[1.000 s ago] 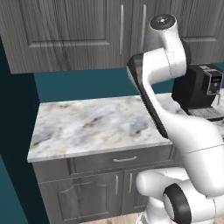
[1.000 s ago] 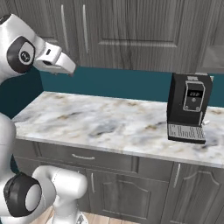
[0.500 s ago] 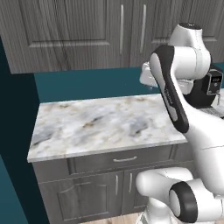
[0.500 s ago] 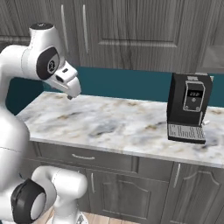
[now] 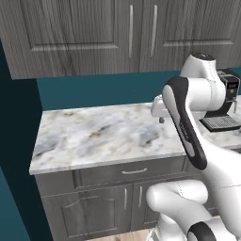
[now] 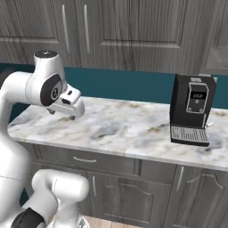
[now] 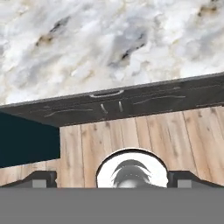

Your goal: Close all open cabinet doors.

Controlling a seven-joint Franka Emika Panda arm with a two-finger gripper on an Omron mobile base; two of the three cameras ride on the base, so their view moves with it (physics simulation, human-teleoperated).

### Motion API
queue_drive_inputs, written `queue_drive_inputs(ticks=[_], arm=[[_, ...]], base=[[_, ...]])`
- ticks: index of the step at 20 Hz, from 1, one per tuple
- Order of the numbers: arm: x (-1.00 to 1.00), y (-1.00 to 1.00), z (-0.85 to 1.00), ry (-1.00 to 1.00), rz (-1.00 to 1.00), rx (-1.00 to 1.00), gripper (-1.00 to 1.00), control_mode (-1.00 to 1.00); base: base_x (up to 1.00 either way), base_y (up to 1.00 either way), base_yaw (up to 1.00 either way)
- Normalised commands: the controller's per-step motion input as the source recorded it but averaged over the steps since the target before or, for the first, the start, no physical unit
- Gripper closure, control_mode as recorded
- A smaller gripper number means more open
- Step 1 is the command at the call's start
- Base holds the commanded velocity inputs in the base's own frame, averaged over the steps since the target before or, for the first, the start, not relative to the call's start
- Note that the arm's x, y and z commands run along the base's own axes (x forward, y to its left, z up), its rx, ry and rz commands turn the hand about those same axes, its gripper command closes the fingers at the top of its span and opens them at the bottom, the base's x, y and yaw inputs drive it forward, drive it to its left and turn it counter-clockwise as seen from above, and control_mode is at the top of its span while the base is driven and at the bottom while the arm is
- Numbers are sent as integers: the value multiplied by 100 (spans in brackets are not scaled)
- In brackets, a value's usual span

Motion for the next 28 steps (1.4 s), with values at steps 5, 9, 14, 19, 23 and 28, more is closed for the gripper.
queue_drive_inputs(ticks=[5,9,14,19,23,28], arm=[[-10,-4,0,0,48,-21,-100,-100],[-12,0,0,1,10,-24,-100,-100],[-19,0,-2,10,-1,-5,-100,-100],[-35,0,-1,2,-19,0,-100,-100],[-24,0,-1,0,-21,0,-100,-100],[-4,0,-4,0,-8,0,-100,-100]], base=[[0,0,0],[0,0,0],[0,0,0],[0,0,0],[0,0,0],[0,0,0]])
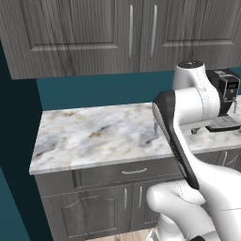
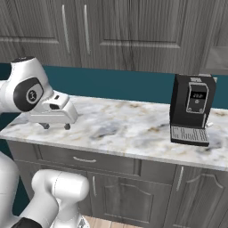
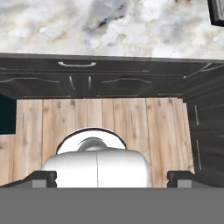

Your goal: Close all open cabinet doors.

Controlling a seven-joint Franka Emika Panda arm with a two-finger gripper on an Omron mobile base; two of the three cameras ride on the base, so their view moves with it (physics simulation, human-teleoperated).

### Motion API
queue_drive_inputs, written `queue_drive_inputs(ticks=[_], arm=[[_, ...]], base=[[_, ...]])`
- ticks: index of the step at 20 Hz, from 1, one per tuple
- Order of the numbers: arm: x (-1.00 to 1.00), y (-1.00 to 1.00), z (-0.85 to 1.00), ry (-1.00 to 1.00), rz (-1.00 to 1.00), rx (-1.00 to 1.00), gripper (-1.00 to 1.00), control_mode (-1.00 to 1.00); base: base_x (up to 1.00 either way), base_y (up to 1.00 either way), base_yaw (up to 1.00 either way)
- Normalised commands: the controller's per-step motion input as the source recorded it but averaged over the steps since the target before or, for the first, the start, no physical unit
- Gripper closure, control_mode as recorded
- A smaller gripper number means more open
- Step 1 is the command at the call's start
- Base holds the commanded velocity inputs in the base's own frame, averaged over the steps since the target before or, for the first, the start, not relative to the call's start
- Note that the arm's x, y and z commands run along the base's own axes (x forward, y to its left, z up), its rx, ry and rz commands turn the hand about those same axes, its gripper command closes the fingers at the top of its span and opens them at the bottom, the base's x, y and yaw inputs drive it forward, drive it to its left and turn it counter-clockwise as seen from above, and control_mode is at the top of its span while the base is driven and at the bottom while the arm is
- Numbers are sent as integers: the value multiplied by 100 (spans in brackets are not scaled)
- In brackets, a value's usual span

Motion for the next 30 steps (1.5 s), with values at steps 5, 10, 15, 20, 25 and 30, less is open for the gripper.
queue_drive_inputs(ticks=[5,10,15,20,25,30], arm=[[0,0,0,0,0,0,-100,-100],[0,0,0,-1,0,0,-100,-100],[2,-2,0,-2,0,0,-100,-100],[4,-3,0,0,0,0,-100,100],[0,0,0,0,0,0,-100,100],[0,0,0,0,0,0,-100,100]], base=[[0,0,0],[0,0,0],[0,0,0],[0,-2,-1],[0,-30,-13],[0,-46,-29]])
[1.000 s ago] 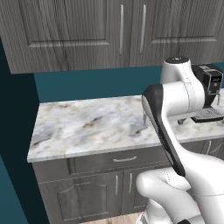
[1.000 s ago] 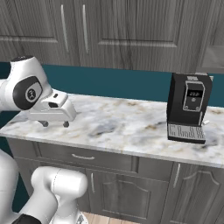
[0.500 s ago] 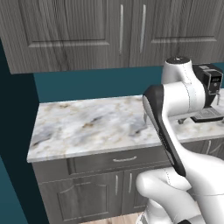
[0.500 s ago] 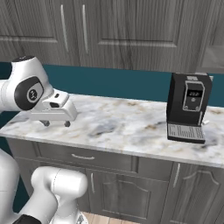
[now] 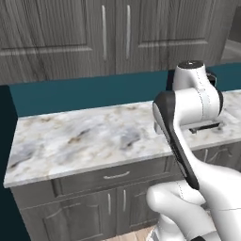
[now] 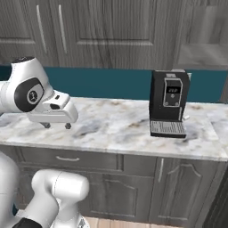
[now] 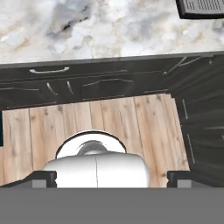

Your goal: Close all open cabinet doors.

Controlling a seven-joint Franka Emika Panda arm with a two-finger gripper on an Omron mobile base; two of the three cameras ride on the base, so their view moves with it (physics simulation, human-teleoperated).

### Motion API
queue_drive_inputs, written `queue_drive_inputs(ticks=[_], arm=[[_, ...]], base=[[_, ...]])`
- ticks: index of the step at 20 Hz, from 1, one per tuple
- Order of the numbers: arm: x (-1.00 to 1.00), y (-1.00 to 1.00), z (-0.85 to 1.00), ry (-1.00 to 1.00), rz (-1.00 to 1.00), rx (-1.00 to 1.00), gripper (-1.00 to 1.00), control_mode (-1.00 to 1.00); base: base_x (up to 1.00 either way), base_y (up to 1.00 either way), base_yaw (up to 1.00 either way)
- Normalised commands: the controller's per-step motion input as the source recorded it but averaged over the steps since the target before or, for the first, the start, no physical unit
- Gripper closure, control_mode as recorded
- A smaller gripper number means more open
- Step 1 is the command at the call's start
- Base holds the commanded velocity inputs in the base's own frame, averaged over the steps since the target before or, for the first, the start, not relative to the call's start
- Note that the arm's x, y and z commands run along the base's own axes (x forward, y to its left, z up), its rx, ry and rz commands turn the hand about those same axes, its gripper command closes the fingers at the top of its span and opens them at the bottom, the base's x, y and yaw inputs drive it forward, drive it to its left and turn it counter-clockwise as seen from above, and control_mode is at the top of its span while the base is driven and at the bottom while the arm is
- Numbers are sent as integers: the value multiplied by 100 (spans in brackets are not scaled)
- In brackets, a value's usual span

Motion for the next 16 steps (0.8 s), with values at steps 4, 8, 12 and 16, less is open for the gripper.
queue_drive_inputs(ticks=[4,8,12,16], arm=[[0,0,0,0,0,0,-100,100],[0,0,0,0,0,0,-100,100],[0,0,0,0,0,0,-100,100],[0,0,0,0,0,0,-100,100]], base=[[0,-32,-36],[0,-22,-36],[0,-16,-34],[0,-24,-33]])
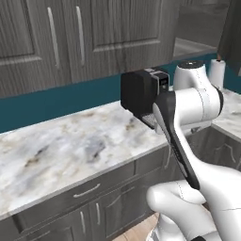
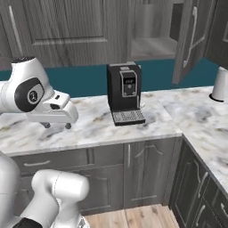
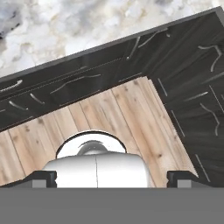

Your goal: Close all open cabinet doors.

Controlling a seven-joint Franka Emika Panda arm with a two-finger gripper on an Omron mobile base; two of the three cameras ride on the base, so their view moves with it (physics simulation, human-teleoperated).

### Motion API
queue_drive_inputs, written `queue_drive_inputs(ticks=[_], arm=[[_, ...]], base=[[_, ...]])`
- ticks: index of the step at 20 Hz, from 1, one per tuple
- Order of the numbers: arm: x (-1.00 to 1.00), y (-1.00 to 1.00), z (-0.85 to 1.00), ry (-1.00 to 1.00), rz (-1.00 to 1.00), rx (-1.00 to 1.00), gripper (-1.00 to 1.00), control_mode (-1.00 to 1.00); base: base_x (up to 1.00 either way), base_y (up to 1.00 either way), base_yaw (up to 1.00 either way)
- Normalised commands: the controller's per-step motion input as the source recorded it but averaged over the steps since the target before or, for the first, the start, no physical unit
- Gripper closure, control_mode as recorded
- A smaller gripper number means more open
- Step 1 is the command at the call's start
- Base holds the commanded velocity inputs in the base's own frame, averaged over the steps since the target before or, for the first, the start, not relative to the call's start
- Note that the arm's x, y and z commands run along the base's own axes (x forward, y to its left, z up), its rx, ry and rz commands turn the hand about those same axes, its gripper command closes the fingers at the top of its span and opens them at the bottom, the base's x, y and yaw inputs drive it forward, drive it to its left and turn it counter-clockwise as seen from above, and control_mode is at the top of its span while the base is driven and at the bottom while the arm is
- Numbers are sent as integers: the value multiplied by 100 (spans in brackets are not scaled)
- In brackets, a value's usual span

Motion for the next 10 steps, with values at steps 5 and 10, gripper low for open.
queue_drive_inputs(ticks=[5,10], arm=[[0,0,0,0,0,0,-100,100],[0,0,0,0,0,0,-100,100]], base=[[0,-48,-24],[0,-61,-16]])
